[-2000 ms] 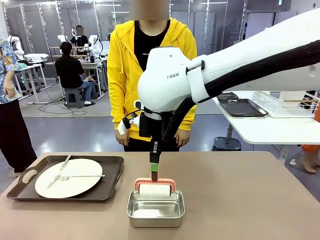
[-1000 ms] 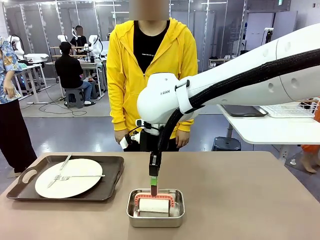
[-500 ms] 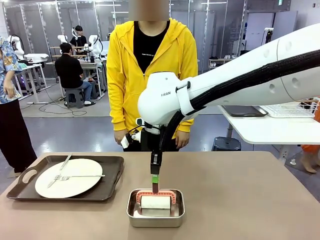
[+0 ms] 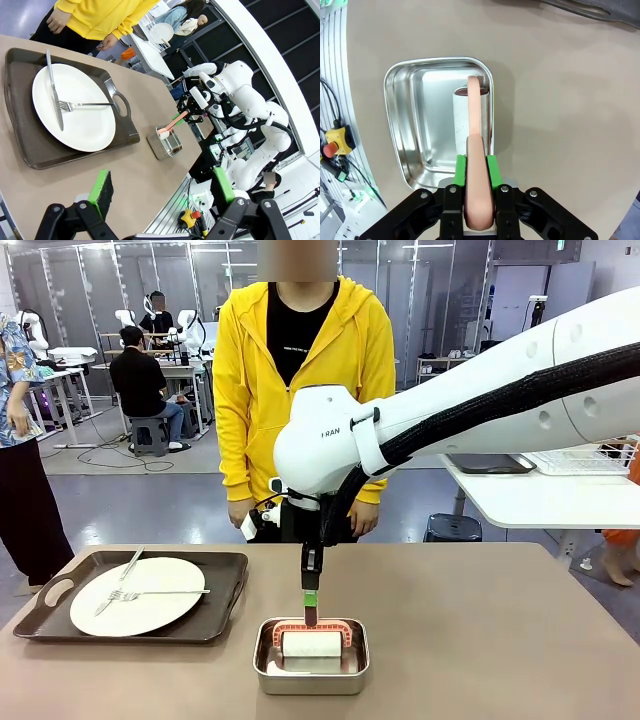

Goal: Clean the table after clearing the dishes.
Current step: Place the Lint Roller back on top of the Airtight Container.

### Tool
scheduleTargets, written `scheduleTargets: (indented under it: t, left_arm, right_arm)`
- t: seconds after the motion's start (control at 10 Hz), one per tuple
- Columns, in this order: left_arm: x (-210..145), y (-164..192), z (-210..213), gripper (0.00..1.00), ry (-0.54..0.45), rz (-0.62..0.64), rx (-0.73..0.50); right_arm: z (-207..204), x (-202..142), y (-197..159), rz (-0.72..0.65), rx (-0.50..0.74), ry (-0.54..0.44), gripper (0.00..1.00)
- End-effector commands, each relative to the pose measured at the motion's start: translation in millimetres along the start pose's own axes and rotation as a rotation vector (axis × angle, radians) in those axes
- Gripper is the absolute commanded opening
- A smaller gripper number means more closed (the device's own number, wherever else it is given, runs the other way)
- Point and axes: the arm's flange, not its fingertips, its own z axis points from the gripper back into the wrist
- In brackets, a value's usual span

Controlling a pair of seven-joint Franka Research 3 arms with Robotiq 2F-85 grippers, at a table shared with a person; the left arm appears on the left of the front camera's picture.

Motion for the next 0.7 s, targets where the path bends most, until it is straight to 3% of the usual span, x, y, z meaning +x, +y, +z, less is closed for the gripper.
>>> scheduleTargets:
  t: [0.0, 0.2, 0.6]
  left_arm:
    - [-1, -2, 3, 1.00, -0.005, -0.011, -0.005]
    - [-1, -2, 3, 1.00, -0.005, -0.011, -0.005]
    - [-1, -2, 3, 1.00, -0.005, -0.011, -0.005]
  right_arm:
    - [-24, -10, 1, 0.025, -0.011, -0.009, 0.21]
    - [-20, -11, 3, 0.024, -0.013, -0.019, 0.21]
    - [10, -11, 17, 0.009, -0.069, -0.015, 0.52]
